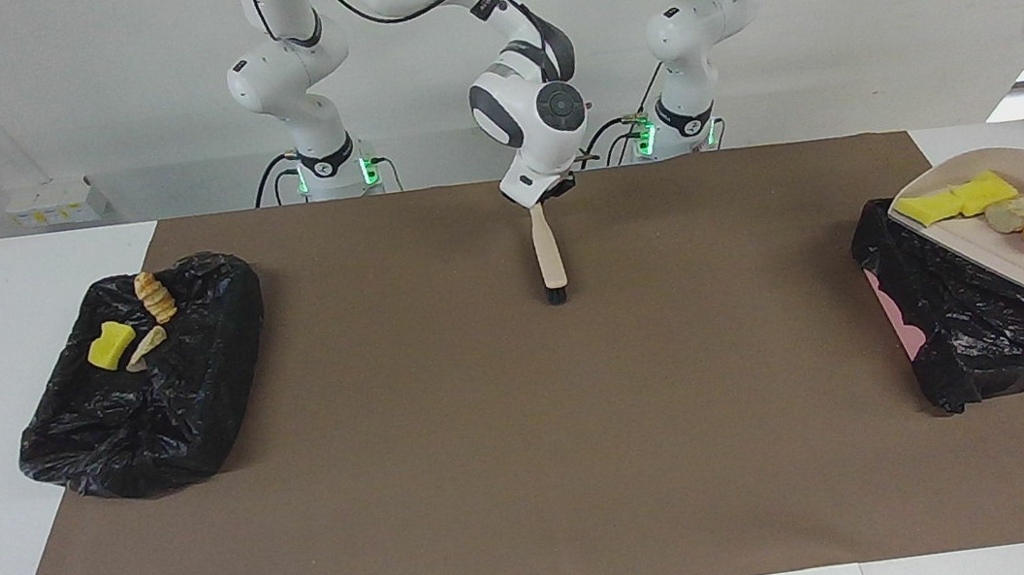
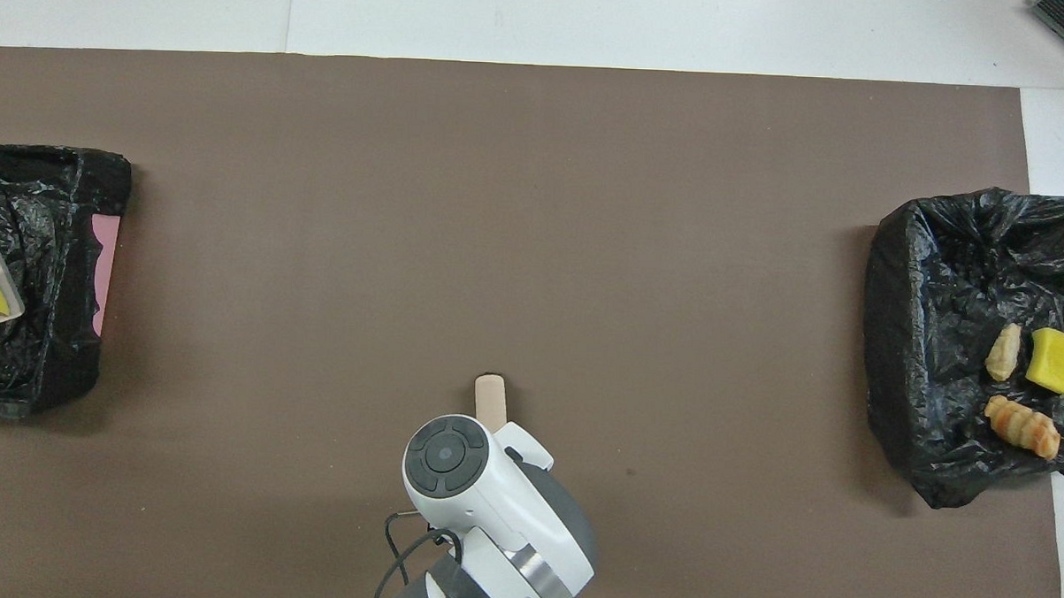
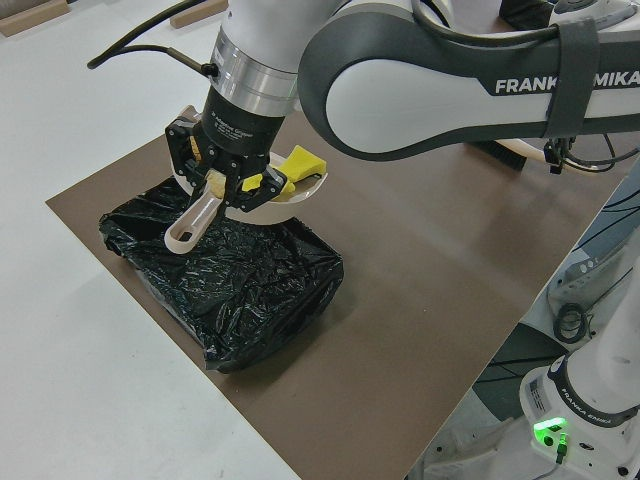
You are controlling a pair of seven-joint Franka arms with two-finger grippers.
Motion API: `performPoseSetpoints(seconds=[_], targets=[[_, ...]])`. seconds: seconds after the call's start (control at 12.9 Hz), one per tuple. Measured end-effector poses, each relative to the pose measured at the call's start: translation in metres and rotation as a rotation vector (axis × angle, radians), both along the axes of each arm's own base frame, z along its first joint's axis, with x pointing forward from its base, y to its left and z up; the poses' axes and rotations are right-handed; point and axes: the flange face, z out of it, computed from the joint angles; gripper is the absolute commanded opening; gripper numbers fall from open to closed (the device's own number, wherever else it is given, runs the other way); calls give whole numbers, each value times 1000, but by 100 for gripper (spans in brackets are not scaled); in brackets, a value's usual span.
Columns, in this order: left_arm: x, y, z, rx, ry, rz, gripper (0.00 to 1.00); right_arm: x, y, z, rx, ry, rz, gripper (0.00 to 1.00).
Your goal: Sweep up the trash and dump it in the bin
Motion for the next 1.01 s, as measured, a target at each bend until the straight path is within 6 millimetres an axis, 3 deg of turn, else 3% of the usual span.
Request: performPoseSetpoints(seconds=[0.23,0.47,0.62,1.01], targets=[[8,10,2,187,30,-64,0,7,4,23,3,-3,-13,100],[15,14,-3,330,79,-131,0,35,-9,53,11,-16,-49,100],[19,12,-6,430,124,-163,0,60,-33,75,29,-31,-73,100],[19,10,-3,613,181,-183,0,133,-131,157,51,-117,17,100]])
